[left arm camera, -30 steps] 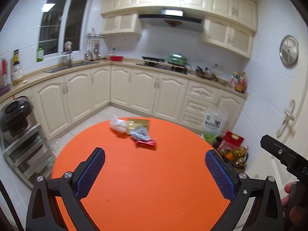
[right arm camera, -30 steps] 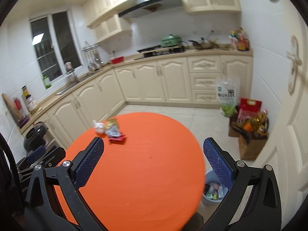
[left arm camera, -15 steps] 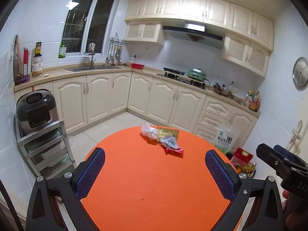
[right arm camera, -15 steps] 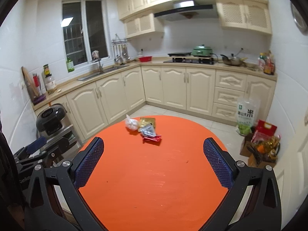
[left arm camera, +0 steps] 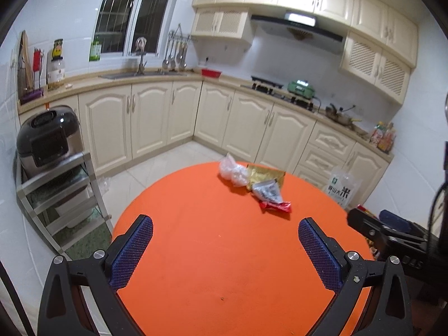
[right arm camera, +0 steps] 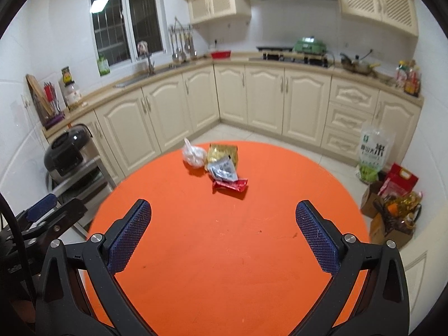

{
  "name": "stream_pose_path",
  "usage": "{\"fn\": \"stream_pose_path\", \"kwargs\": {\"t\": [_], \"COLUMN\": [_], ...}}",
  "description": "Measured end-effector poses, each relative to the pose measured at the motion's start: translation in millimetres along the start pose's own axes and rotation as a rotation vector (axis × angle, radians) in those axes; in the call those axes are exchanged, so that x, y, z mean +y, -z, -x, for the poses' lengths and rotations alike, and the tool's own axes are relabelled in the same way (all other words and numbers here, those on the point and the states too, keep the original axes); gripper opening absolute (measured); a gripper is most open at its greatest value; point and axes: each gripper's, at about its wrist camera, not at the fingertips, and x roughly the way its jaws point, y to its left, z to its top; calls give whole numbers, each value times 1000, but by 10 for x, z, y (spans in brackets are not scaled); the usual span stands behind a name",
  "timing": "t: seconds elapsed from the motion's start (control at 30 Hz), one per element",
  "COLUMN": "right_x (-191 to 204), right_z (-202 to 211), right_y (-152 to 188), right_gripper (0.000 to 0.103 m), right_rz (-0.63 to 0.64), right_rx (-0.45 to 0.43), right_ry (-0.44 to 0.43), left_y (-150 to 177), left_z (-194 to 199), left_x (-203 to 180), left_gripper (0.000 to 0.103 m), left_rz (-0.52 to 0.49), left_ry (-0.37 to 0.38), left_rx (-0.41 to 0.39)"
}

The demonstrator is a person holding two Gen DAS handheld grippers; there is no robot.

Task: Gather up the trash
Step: 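Return both open tools to the orange table, then grasp the red wrapper with the right tool while the left tool grasps the silver packet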

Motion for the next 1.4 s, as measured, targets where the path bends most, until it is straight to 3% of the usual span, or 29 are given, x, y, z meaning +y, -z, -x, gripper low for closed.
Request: {"fn": "stream_pose_path", "kwargs": {"t": [0.33, 0.53, 0.67, 0.77, 0.83, 1.0, 1.27, 1.4], "right_x": [-222, -201, -184, -71, -26, -77, -387, -607], "right_z": [-1336, -1869, -2143, -2202, -2181, -2076, -1905, -1786], "right_y": [-53, -107, -120, -110, -94, -61, 33, 89], "right_gripper": [103, 103, 95, 87, 72, 50, 44, 44], "right_rz": [-23, -1, 5, 67, 105, 115, 99, 93], "right_rx": [183, 244, 284, 266, 250, 240, 245, 252], "right_ry": [-11, -1, -14, 25, 49, 4, -68, -99], "left_y": [-622, -966, -1151, -1233, -1265, -1293, -1206, -1171], "left_z": [-1027, -1653, -2019, -2254, -2378, -2644, -2972, -3174], "left_x": [-47, -158, -187, -240, -287, -383, -529, -646], "left_gripper": [102, 102, 102, 102, 102, 102, 102, 102], "left_rz": [4, -9, -10, -14, -18, -27, -63, -89], "left_ry": [-45, -78, -97, -101, -100, -83, -56, -5], "left_rx": [108, 157, 183, 197, 203, 215, 230, 260]}}
